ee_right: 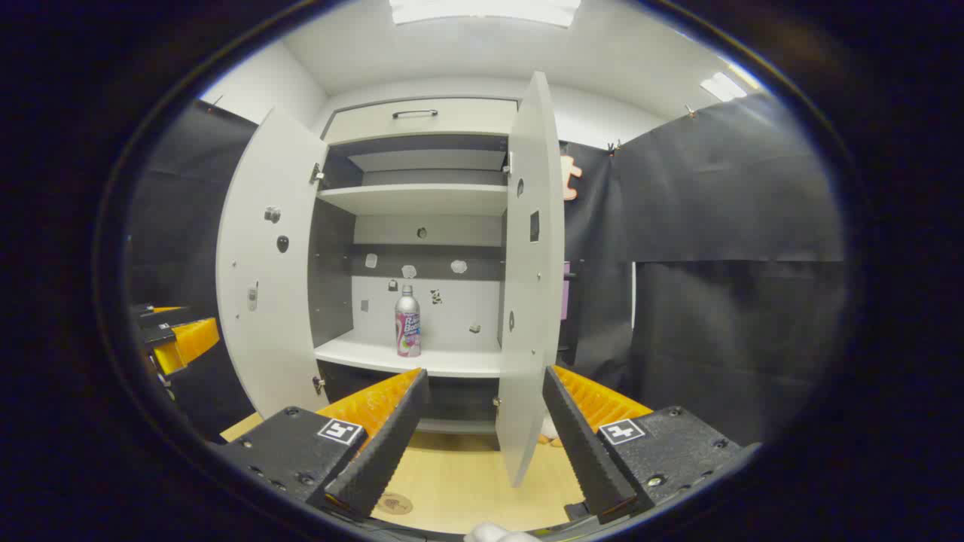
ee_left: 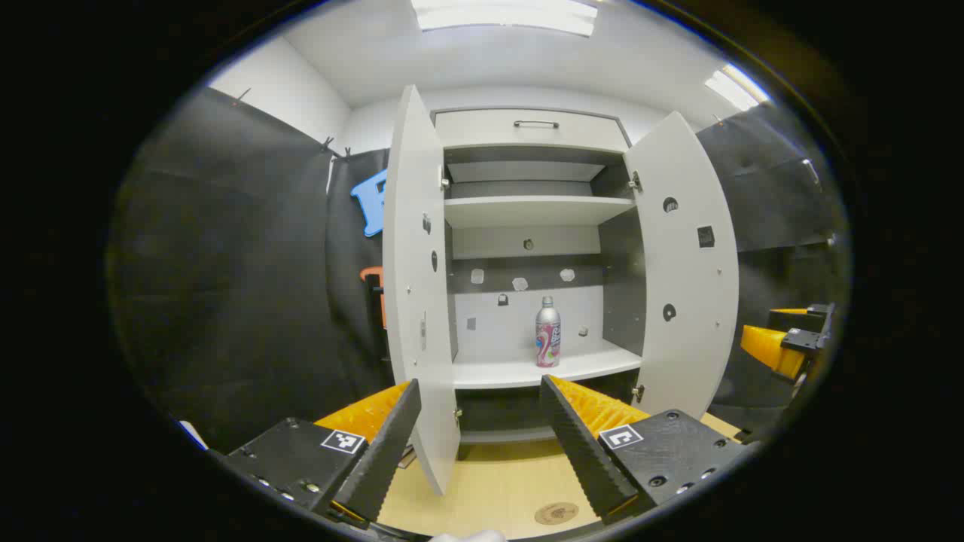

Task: Grasp the bottle in the cabinet with the left hand and place it on the coaster, then close the right door with the right hand and the left door with the left hand.

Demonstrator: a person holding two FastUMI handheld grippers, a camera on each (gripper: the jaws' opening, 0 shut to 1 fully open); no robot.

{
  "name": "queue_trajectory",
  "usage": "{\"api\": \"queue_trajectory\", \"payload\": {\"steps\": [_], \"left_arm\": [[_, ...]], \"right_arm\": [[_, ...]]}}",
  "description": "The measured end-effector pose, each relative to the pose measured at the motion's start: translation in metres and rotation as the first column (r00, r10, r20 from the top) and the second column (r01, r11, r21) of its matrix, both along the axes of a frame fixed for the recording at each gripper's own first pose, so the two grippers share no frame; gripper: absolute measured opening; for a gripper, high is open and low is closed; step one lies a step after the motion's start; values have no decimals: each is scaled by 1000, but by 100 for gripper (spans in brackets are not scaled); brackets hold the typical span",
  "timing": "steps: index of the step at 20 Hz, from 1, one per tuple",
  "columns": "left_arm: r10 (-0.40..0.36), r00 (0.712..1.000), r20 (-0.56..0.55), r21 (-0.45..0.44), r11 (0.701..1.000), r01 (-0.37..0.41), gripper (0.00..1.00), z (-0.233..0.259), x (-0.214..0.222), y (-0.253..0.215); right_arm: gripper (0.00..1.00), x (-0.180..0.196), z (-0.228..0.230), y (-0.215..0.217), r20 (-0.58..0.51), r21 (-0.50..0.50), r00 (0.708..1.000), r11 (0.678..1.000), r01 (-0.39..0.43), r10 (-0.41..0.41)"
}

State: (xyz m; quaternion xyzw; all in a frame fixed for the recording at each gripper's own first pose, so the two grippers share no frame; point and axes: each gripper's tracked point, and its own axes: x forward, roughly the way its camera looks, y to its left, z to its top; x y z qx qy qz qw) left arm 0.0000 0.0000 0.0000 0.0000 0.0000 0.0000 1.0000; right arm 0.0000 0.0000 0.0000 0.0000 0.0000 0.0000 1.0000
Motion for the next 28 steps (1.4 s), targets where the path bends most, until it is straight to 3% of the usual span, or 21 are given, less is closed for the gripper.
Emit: {"api": "queue_trajectory", "payload": {"steps": [17,21,28], "left_arm": [[-38,999,1,14,999,38,97,6,42,-21],[-71,997,20,4,997,71,97,14,76,-36],[-149,987,59,-10,989,150,97,29,179,-87]], "right_arm": [[99,23,6,-12,-10,7,1000,1000,17,-17],[99,26,10,-16,-4,5,1000,999,31,-31],[99,18,18,-24,5,-5,997,997,73,-73]]}}
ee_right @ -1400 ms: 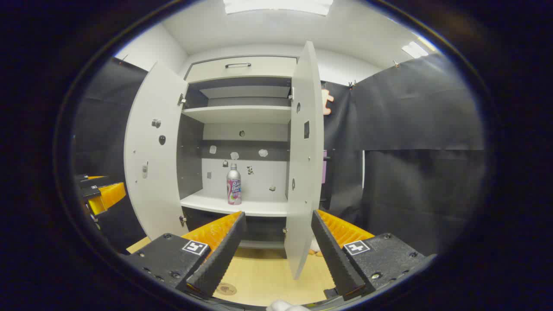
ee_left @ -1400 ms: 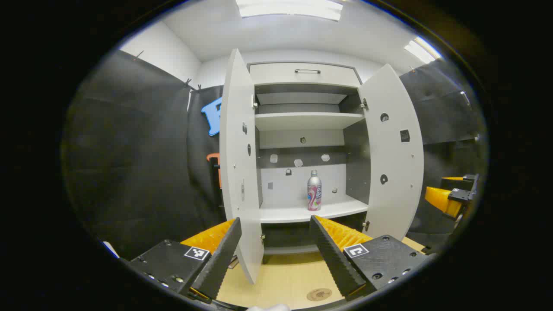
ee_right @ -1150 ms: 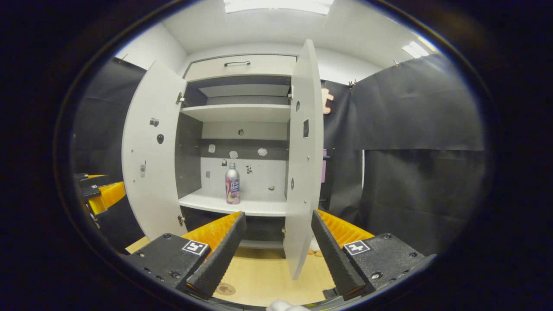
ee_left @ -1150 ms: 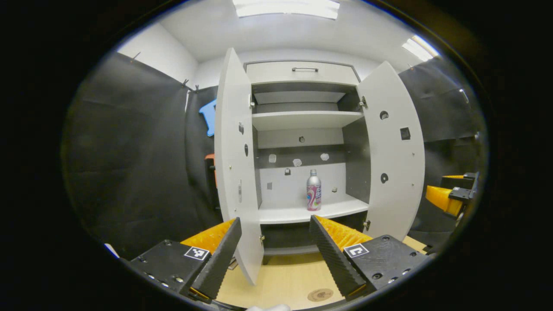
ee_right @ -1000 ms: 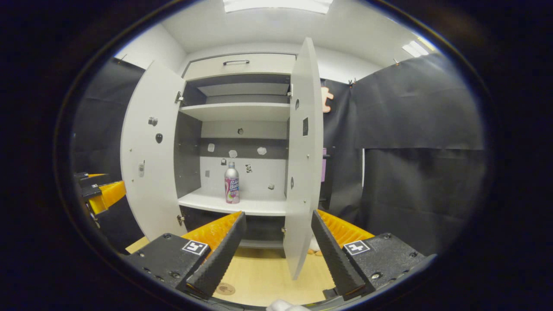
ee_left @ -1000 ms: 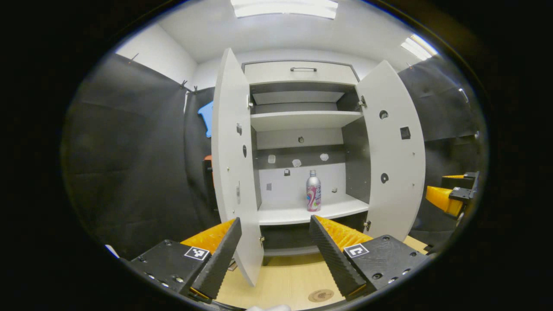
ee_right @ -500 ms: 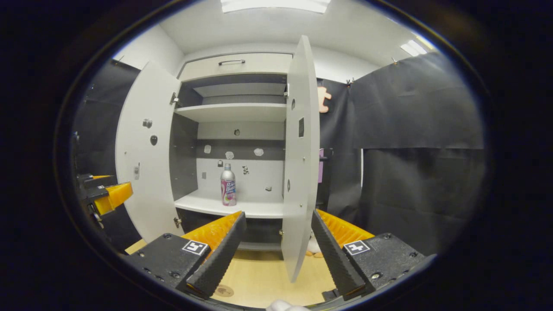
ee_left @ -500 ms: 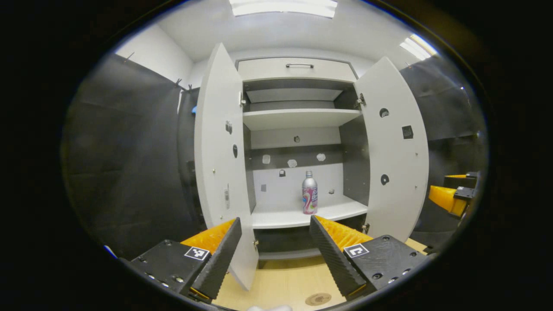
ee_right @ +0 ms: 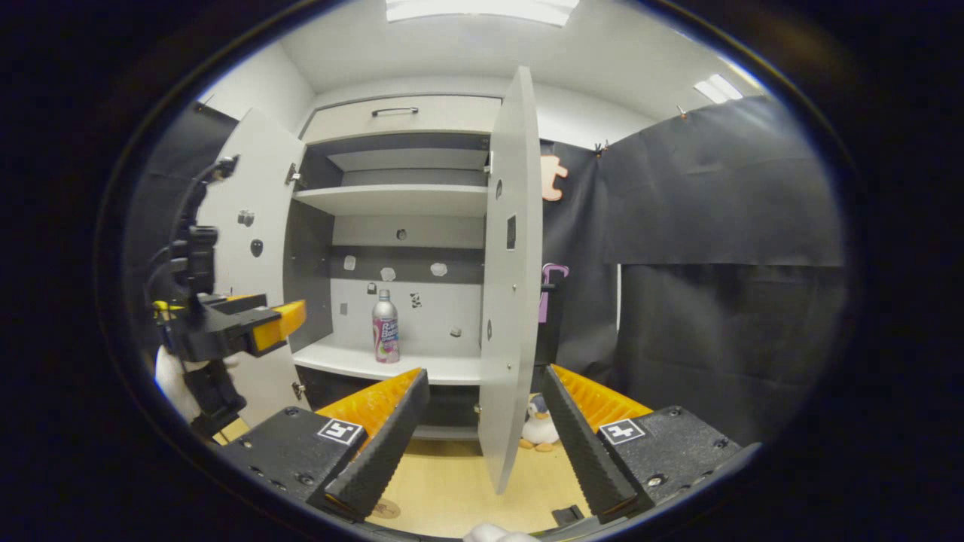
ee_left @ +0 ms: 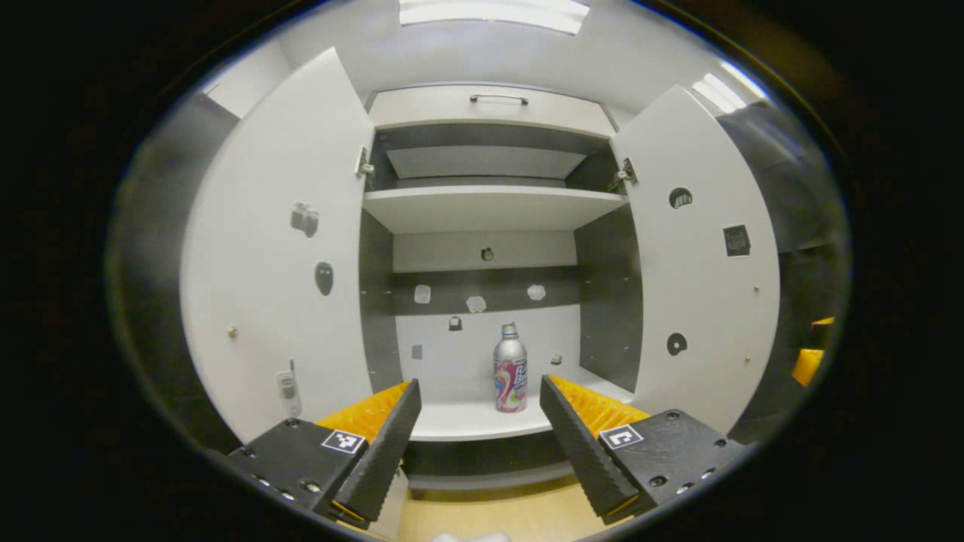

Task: Grasp the bottle in the cabinet with the left hand and place it on the coaster, then close the right door with the right hand and the left door with the left hand.

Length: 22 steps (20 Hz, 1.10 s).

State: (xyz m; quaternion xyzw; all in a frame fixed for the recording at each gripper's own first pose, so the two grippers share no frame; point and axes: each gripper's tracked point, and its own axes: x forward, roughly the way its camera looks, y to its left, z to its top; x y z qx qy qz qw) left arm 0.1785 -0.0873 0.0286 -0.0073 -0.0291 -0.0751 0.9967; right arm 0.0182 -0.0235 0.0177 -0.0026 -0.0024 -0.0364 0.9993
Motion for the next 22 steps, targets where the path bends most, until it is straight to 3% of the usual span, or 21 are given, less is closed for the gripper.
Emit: {"api": "queue_trajectory", "payload": {"steps": [7,12,17,22], "left_arm": [[-7,1000,-2,5,1000,7,97,-1,123,-42],[33,999,-37,21,999,-32,97,-22,200,-56],[80,990,-114,30,997,-77,98,-55,241,-56],[68,983,-172,22,998,-65,96,-77,257,-62]], "right_arm": [[99,-1,9,-17,-8,-26,998,998,58,-58],[99,4,2,-24,-39,-39,996,996,76,-78],[99,11,-5,-33,-70,-56,993,995,86,-90],[100,11,-12,-41,-93,-58,991,994,93,-98]]}}
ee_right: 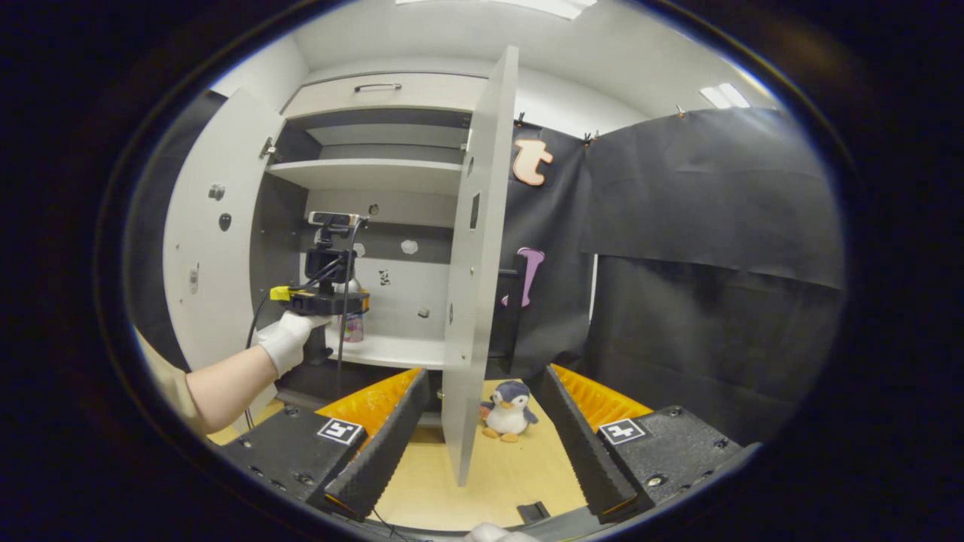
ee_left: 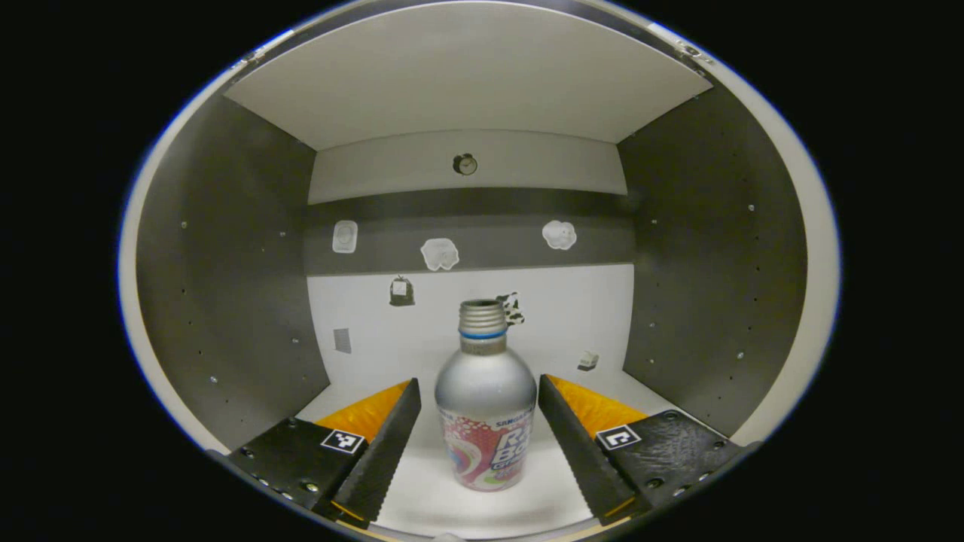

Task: Grasp the bottle in the cabinet with the left hand and place it on the coaster, then close the right door with the right hand and the left door with the left hand.

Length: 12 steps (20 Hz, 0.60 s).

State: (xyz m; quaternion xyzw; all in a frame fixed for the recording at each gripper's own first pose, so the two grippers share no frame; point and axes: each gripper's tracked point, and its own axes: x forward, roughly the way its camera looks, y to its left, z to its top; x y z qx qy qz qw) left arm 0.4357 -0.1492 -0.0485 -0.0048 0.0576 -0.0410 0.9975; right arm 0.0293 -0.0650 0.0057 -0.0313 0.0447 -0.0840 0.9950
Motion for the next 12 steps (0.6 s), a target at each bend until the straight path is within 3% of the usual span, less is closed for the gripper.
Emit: {"api": "queue_trajectory", "payload": {"steps": [2,4,6,12], "left_arm": [[10,1000,-3,2,1000,-10,81,1,-2,2],[3,1000,7,-12,1000,-2,84,8,-10,2],[-9,999,38,2,1000,8,79,21,-24,3],[-69,990,124,23,997,67,82,58,-93,-1]], "right_arm": [[99,-2,-1,-1,-1,-5,1000,1000,0,0],[99,-4,-1,-2,4,-3,1000,1000,0,0],[99,-7,-2,-5,7,6,1000,1000,2,-2],[100,-16,-5,-10,11,31,1000,1000,-6,6]]}}
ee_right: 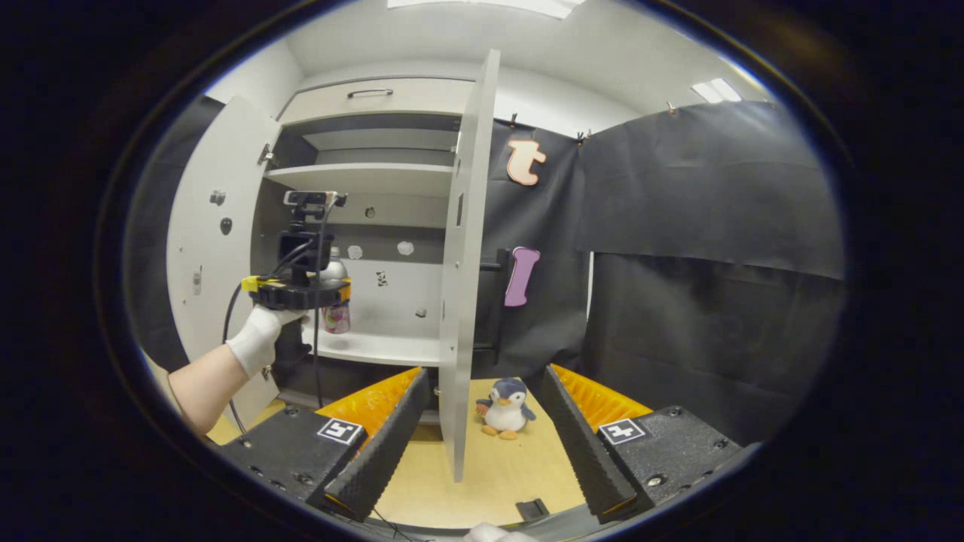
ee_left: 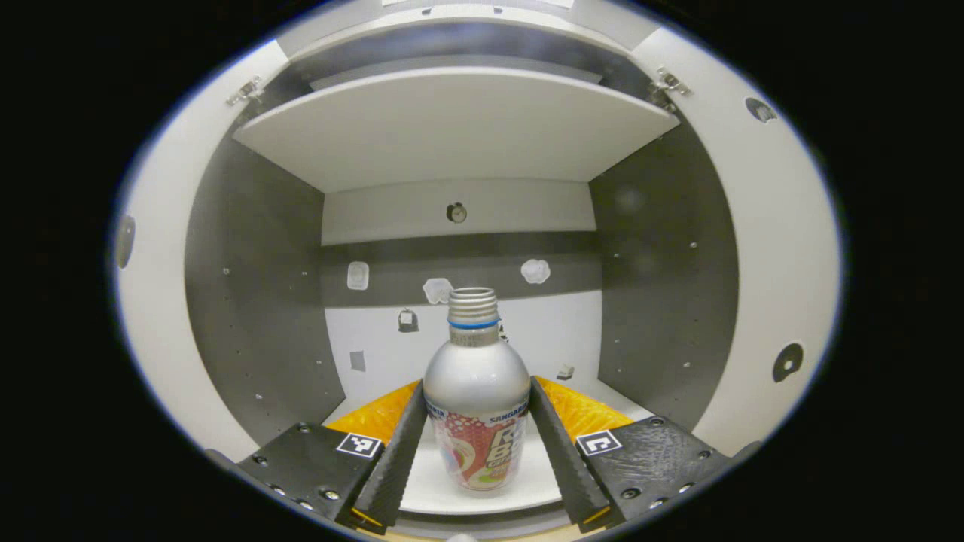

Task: Grasp the bottle in the cabinet with the left hand and place it on the coaster, then close the right door with the right hand and the left door with the left hand.

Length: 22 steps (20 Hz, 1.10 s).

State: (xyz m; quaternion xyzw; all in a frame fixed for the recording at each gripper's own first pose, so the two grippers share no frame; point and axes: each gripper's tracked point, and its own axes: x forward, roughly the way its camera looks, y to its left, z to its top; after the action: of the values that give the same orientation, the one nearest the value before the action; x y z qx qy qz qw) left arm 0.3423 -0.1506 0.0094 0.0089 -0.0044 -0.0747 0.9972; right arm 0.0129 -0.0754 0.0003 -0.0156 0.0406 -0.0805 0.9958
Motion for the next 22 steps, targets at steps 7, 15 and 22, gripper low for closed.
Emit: {"api": "queue_trajectory", "payload": {"steps": [7,15,22], "left_arm": [[-78,997,12,3,997,78,79,-10,-95,-13],[-135,991,-6,-17,991,135,83,-78,-172,-19],[-184,982,-34,1,983,184,79,-151,-220,-27]], "right_arm": [[99,-10,-4,-5,7,19,1000,1000,1,-1],[99,-18,-17,-8,-9,29,1000,999,16,-16],[99,-20,-23,-10,-15,22,1000,999,24,-24]]}}
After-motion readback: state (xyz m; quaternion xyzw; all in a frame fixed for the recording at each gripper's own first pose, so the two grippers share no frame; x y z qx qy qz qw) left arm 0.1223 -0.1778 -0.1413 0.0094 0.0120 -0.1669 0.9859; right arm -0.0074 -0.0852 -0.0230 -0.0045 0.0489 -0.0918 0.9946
